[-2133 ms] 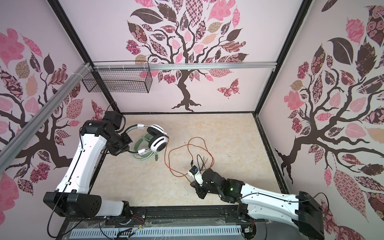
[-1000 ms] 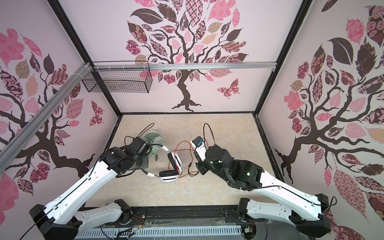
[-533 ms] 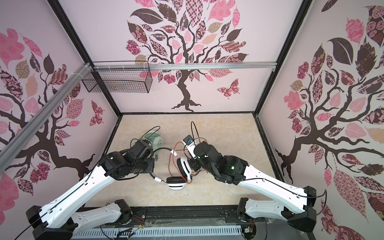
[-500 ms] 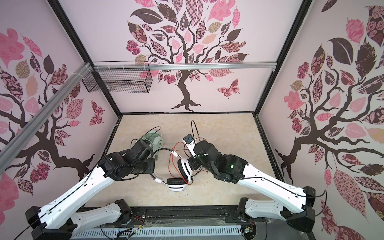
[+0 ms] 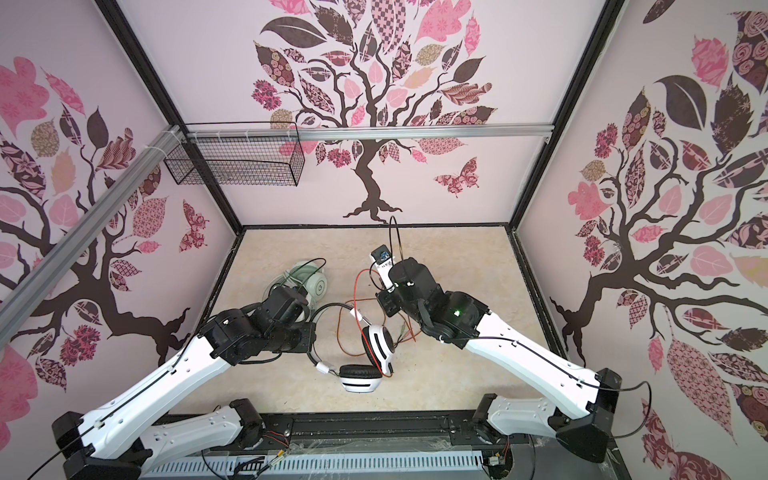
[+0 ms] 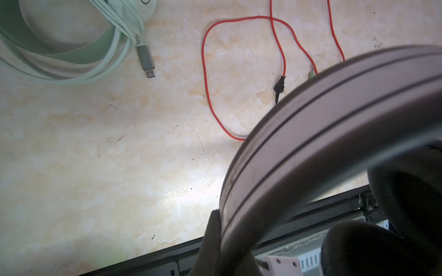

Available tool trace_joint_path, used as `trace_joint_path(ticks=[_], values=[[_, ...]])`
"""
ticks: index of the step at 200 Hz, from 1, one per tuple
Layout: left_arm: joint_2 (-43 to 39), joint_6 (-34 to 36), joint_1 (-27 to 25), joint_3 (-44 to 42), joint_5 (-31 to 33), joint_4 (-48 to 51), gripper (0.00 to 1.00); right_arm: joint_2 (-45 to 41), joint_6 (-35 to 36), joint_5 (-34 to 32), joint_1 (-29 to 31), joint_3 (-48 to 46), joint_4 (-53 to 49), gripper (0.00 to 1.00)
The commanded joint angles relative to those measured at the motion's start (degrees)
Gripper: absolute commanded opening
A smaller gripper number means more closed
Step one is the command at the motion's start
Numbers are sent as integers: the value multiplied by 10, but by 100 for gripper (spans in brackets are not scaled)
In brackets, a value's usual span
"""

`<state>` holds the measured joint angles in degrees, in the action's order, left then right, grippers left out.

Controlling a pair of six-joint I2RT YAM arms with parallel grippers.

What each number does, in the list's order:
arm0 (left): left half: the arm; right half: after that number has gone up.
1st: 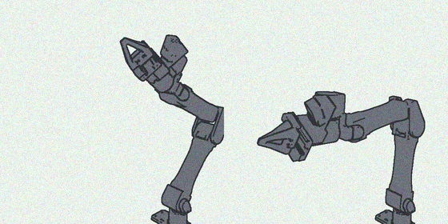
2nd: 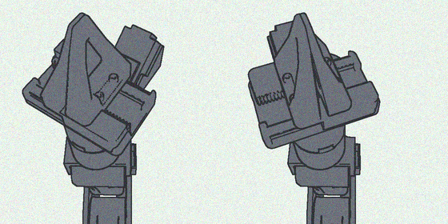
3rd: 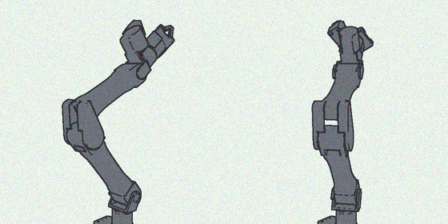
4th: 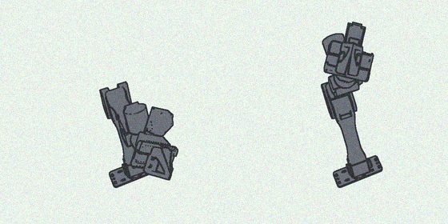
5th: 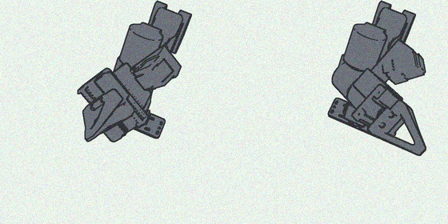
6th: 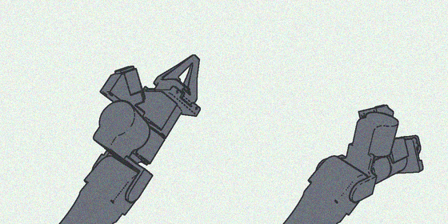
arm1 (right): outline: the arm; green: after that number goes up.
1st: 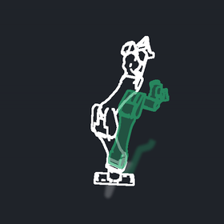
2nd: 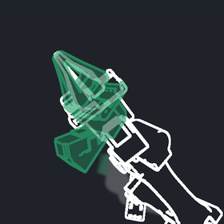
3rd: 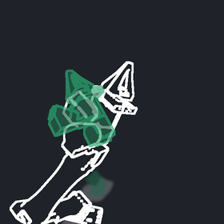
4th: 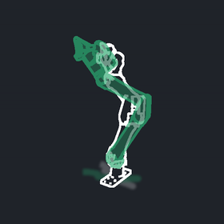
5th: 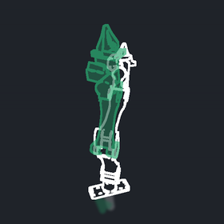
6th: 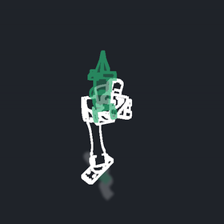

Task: Wrap the headphones

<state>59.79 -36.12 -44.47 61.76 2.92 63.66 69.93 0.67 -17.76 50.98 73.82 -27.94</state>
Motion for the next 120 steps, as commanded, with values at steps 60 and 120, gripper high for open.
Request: trace_joint_path(ticks=[60,120], values=[[-2,4,-24,-11,-14,-43,0,73,46,-25,-71,150,-40,0],[49,-8,-70,1,120,14,0,88,67,-45,-107,240,-77,0]])
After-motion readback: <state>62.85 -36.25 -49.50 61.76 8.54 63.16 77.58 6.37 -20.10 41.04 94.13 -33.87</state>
